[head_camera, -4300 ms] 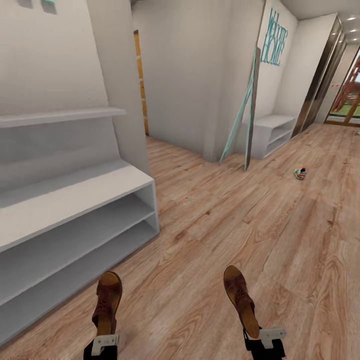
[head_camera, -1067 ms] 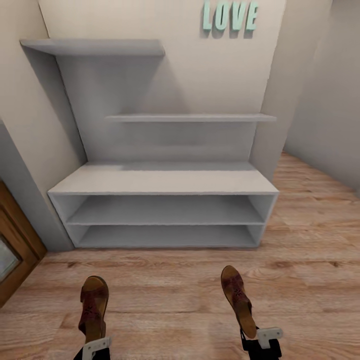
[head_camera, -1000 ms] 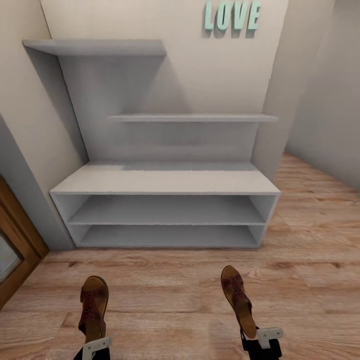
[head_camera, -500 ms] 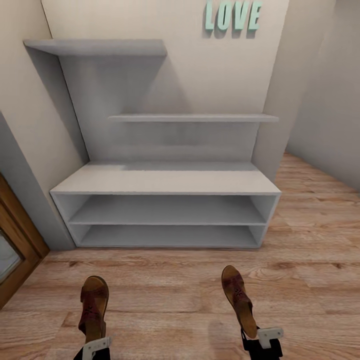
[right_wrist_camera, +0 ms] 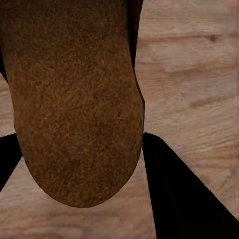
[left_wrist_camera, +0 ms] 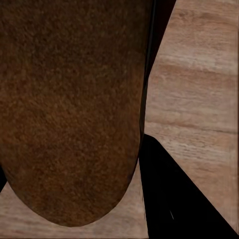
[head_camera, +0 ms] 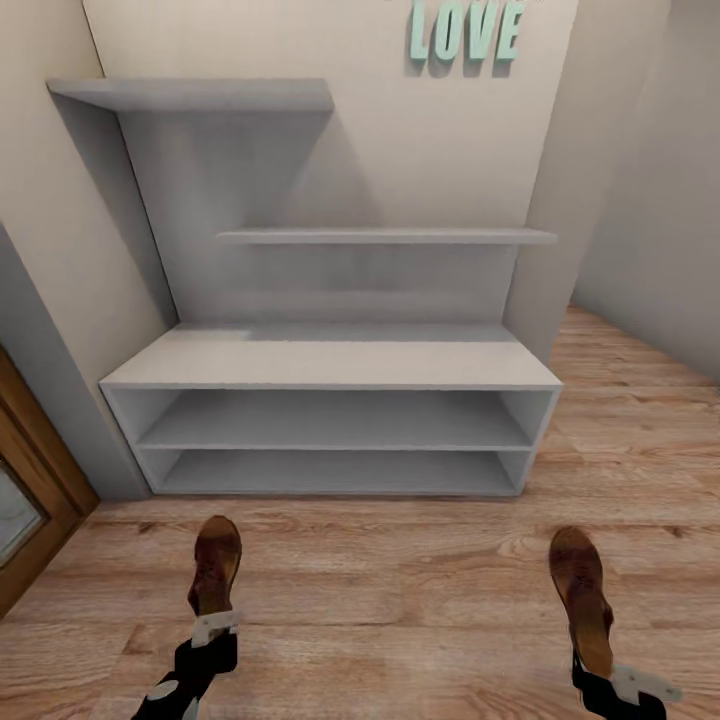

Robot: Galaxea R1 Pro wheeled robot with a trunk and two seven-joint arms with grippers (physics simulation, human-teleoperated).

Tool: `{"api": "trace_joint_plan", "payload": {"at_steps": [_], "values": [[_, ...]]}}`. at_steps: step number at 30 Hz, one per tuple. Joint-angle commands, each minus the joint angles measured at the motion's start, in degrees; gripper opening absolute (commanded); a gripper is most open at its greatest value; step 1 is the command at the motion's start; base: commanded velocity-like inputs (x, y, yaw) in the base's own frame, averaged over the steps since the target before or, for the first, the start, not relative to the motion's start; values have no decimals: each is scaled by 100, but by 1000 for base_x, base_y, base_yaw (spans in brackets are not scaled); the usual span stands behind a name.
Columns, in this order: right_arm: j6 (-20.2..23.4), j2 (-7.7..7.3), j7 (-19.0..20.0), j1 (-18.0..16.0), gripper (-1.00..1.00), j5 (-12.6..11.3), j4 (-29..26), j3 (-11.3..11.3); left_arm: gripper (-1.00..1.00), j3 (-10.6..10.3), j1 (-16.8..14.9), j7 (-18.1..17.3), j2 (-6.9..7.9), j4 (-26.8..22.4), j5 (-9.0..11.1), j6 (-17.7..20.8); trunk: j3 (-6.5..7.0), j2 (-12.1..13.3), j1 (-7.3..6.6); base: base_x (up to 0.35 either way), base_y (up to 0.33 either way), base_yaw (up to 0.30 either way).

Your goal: Pick up the two gym shoes and the two sandals from the corridor floor and place them onto the hallstand (shoe rack) in the corridor, making sure they are on the rack and not on the floor. Arrange them so the two gym shoes are next to each other and the two sandals are next to each other.

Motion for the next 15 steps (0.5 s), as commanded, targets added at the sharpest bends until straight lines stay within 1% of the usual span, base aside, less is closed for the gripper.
{"api": "trace_joint_plan", "payload": {"at_steps": [1, 2, 3, 4, 6, 7, 9, 12, 13, 14, 15], "values": [[6, -78, -26, -4, -100, 159, 7, 32, -100, 52, -220, -47, -10, -2, -161, 286, -6, -2, -1, 0, 0, 0], [7, -145, -24, -4, -100, 160, 5, -88, -100, 50, -453, -50, -17, -13, -243, 586, -6, -2, -1, 0, 0, 0], [7, -173, -23, -4, -100, 161, 5, -131, -100, 50, -554, -51, -21, -17, -278, 715, -6, -2, -1, 0, 0, 0], [8, -229, -20, -4, -100, 158, 4, -193, -100, 49, -752, -53, -32, -19, -344, 969, -6, -2, -1, 0, 0, 0], [12, -272, -17, -4, -100, 157, 3, -232, -100, 48, -939, -54, -47, -21, -405, 1217, -6, -2, -1, 0, 0, 0], [17, -303, -18, -4, -100, 156, 3, -257, -100, 48, -1113, -55, -58, -22, -458, 1458, -6, -2, -1, 0, 0, 0], [35, -322, -19, -4, -100, 155, 3, -273, -100, 48, -1278, -55, -69, -23, -503, 1683, -6, -2, -1, 0, 0, 0], [162, -350, -20, -4, -100, 154, -2, -303, -100, 48, -1788, -58, -78, -1, -569, 2337, -6, -2, -1, 0, 0, 0], [186, -353, -20, -4, -100, 154, -3, -306, -100, 48, -1916, -57, -83, 13, -577, 2492, -6, -2, -1, 0, 0, 0], [195, -354, -20, -4, -100, 154, -4, -307, -100, 48, -1974, -57, -86, 18, -581, 2568, -6, -2, -1, 0, 0, 0], [211, -355, -20, -4, -100, 154, -5, -309, -100, 46, -2127, -56, -96, 27, -590, 2789, -6, -2, -1, 0, 0, 0]]}}
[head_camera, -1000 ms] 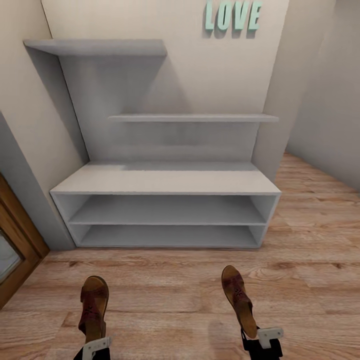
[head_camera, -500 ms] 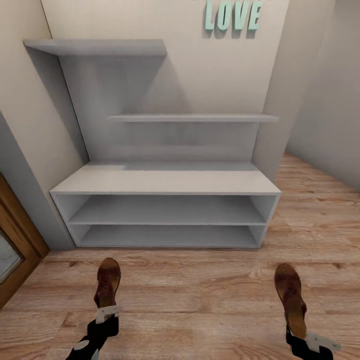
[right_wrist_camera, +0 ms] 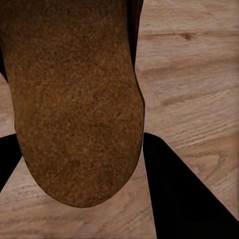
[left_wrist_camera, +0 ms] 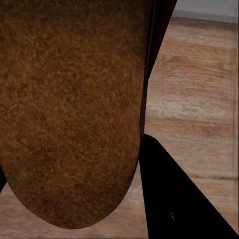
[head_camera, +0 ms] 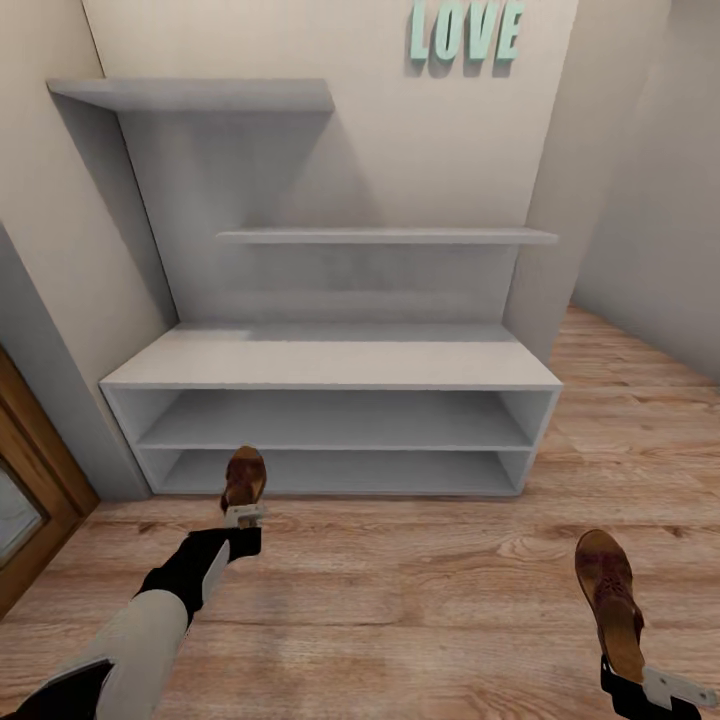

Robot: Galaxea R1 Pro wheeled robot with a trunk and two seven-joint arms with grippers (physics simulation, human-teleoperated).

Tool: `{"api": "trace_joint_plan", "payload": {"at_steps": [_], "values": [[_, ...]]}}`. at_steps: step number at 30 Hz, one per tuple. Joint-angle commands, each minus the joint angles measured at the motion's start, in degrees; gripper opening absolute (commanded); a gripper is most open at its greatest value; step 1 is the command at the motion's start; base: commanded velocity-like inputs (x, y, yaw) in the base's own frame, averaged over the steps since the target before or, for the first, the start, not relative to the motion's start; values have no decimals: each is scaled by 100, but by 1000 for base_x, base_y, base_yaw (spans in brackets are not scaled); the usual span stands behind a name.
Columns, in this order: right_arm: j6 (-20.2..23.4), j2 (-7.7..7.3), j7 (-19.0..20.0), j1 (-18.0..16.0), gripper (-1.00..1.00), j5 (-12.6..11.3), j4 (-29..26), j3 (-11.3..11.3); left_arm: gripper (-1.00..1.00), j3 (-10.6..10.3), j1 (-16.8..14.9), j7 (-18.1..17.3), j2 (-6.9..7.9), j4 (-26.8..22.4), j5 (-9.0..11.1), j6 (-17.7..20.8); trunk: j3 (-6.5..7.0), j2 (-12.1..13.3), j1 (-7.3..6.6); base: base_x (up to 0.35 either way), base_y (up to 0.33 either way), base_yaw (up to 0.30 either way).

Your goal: Pick up the two gym shoes and the two sandals from the corridor floor and place them onto the hallstand (shoe rack) in the corridor, making sure they are on the rack and not on the floor. Arrange them so the two gym shoes are next to each other and the two sandals are next to each other.

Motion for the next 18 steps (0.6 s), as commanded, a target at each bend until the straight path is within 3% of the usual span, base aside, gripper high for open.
{"api": "trace_joint_plan", "payload": {"at_steps": [1, 7, 10, 15, 18], "values": [[-9, 1, -31, -5, -100, 43, 7, -18, -100, 50, -49, -60, -9, -11, -99, 106, -6, -2, -1, 0, 0, 0], [3, 14, -31, -5, -100, 43, 6, -19, -100, 37, -200, -58, 0, -59, -162, 390, -6, -2, -1, 0, 0, 0], [4, 23, -31, -5, -100, 43, 6, -20, -100, 33, -219, -57, -2, -67, -272, 429, -6, -2, -1, 6, 0, 0], [5, 21, -31, -5, -100, 43, 6, -27, -100, 51, -237, -47, -37, -80, -619, 480, -6, -2, -1, 174, 0, 0], [5, 12, -33, -5, -100, 43, 6, -28, -100, 53, -239, -50, -32, -88, -646, 483, -6, -2, -1, 59, 0, 0]]}}
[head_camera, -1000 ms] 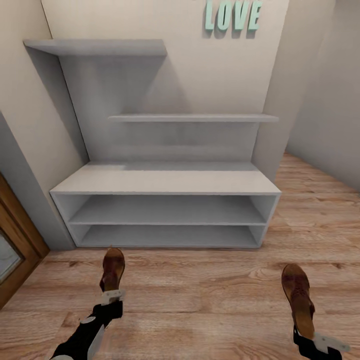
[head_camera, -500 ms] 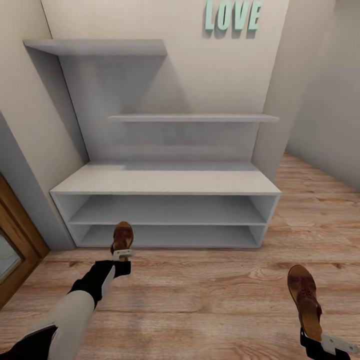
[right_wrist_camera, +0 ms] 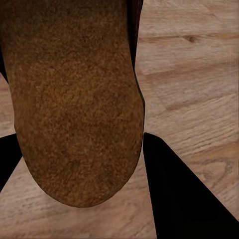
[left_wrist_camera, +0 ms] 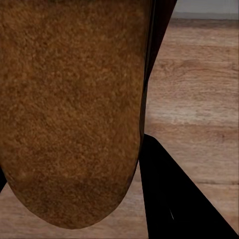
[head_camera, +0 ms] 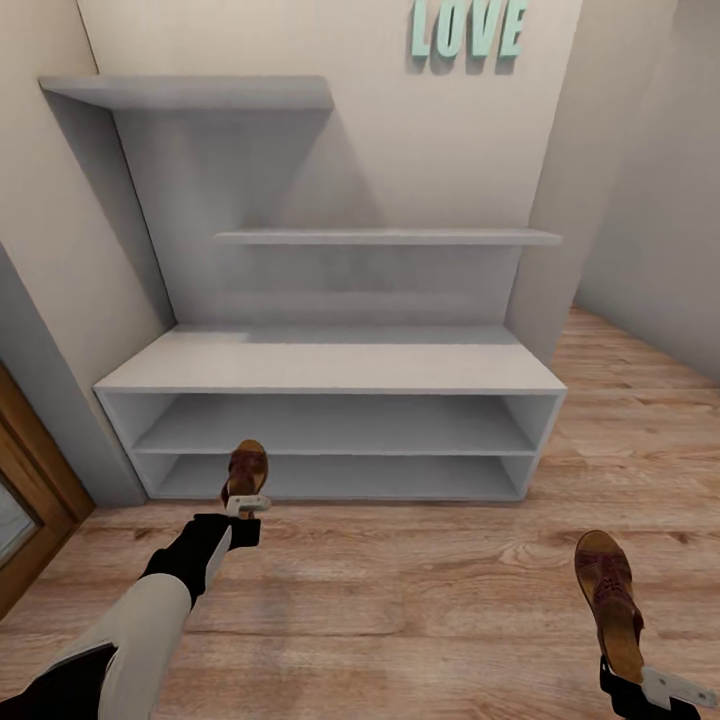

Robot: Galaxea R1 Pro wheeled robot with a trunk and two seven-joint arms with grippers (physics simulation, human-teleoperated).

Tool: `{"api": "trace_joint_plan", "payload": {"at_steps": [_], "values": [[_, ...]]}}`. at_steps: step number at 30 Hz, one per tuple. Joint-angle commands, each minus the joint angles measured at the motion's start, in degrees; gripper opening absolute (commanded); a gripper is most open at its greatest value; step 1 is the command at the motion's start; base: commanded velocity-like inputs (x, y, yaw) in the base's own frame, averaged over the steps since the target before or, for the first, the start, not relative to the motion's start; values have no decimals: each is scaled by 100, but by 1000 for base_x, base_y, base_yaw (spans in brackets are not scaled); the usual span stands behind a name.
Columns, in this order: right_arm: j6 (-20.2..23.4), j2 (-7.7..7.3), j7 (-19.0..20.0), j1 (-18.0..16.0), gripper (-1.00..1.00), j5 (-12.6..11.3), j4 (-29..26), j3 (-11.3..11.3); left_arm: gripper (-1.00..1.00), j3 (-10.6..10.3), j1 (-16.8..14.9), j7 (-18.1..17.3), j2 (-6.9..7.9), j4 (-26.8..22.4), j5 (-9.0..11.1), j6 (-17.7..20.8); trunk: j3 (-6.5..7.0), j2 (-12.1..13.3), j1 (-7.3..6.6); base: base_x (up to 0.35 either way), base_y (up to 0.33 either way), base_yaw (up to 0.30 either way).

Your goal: Pick up the two gym shoes and the two sandals from the corridor floor and place them onto the hallstand (shoe rack) in the corridor, making sure they are on the rack and not on the floor. Arrange them so the two gym shoes are next to each other and the two sandals are next to each other.

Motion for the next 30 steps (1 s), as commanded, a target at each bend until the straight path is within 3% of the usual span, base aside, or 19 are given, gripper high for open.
{"api": "trace_joint_plan", "payload": {"at_steps": [1, 5, 17, 22, 23, 27, 30], "values": [[-13, -3, -33, -5, -100, 44, 7, -15, -100, 46, -3, -64, 6, -19, -85, 30, -6, -2, -1, 27, 0, 0], [-13, -5, -36, -5, -100, 44, 7, -16, -100, 46, -8, -65, 32, -25, -93, 40, -23, -2, -1, 15, 0, 0], [-13, -7, -38, -5, -100, 44, 6, -16, -100, 42, -23, -75, -15, -306, -91, 380, -339, -483, 263, 2, 0, 0], [-13, -13, -38, -5, -100, 44, 3, -52, -100, 41, -227, -222, -18, -448, -94, 675, -486, -568, 315, 0, 0, 0], [-13, -9, -38, -5, -100, 44, 6, -185, -100, -30, -351, -329, -19, -484, -99, 923, -518, -569, 317, 0, 0, 0], [-12, -7, -38, -5, -100, 52, 7, -335, -100, -553, -496, -385, -18, -523, -84, 1087, -591, -572, 322, 0, 0, 0], [-13, -7, -38, -5, -100, 53, 7, -346, -100, -619, -500, -389, -11, -526, -72, 1099, -595, -572, 322, 0, 0, -11]]}}
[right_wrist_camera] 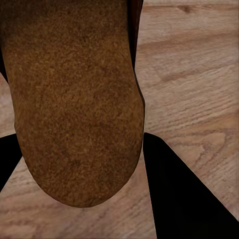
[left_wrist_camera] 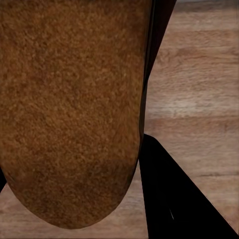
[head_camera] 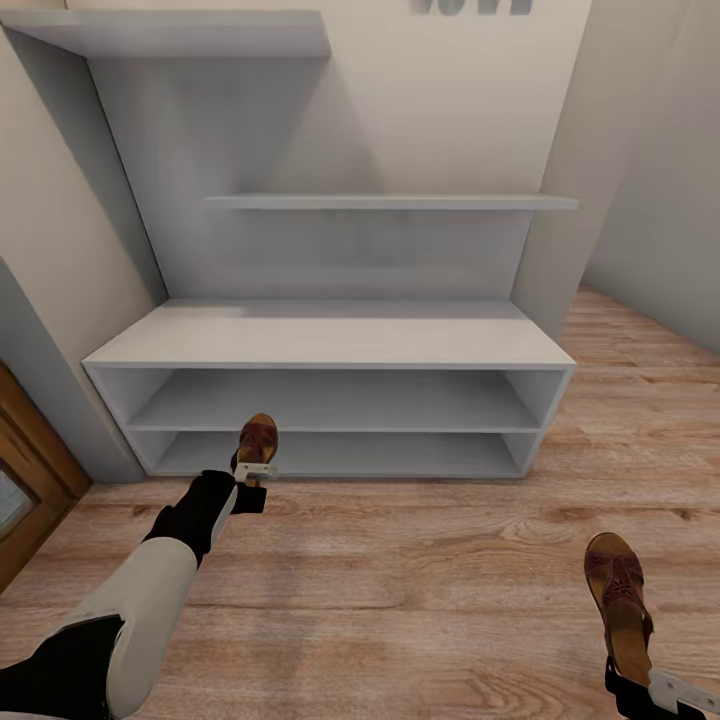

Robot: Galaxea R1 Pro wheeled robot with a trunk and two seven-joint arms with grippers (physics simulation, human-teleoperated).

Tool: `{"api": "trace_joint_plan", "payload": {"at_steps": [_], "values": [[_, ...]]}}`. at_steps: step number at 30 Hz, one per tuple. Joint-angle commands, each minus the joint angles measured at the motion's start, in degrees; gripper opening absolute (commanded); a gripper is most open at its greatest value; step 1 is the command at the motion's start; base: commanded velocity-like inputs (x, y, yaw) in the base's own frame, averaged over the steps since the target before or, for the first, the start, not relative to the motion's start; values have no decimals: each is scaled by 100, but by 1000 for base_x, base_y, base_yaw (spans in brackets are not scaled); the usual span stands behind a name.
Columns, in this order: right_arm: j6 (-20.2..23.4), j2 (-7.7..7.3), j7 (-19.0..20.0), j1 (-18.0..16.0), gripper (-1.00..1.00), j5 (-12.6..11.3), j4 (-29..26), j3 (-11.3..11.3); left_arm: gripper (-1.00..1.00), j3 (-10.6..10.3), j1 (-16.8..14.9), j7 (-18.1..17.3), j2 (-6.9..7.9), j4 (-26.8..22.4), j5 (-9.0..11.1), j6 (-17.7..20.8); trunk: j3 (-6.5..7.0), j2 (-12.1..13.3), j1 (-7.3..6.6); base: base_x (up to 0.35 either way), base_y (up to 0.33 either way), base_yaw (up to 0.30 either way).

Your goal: Pick up the two gym shoes and the two sandals from the corridor floor and place them onto the hallstand (shoe rack) in the corridor, making sure they are on the rack and not on the floor. Arrange them so the two gym shoes are next to each other and the two sandals are next to each other.

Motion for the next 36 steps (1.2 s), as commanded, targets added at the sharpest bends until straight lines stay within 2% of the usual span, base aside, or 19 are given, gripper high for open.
{"api": "trace_joint_plan", "payload": {"at_steps": [1, 11, 36], "values": [[-12, -1, -33, -5, -100, 44, 8, -14, -100, 39, 4, -68, -3, -11, -76, 24, -6, -2, -1, 0, 0, -96], [-12, -1, -33, -5, -100, 46, 8, -8, -100, 56, 66, -61, 43, -12, -69, 4, -7, -2, -1, 85, 0, -122], [-12, -1, -28, -5, -100, 53, 8, 0, -100, 80, 55, -61, 64, -3, -60, 0, -7, -2, -1, 333, -4, -2]]}}
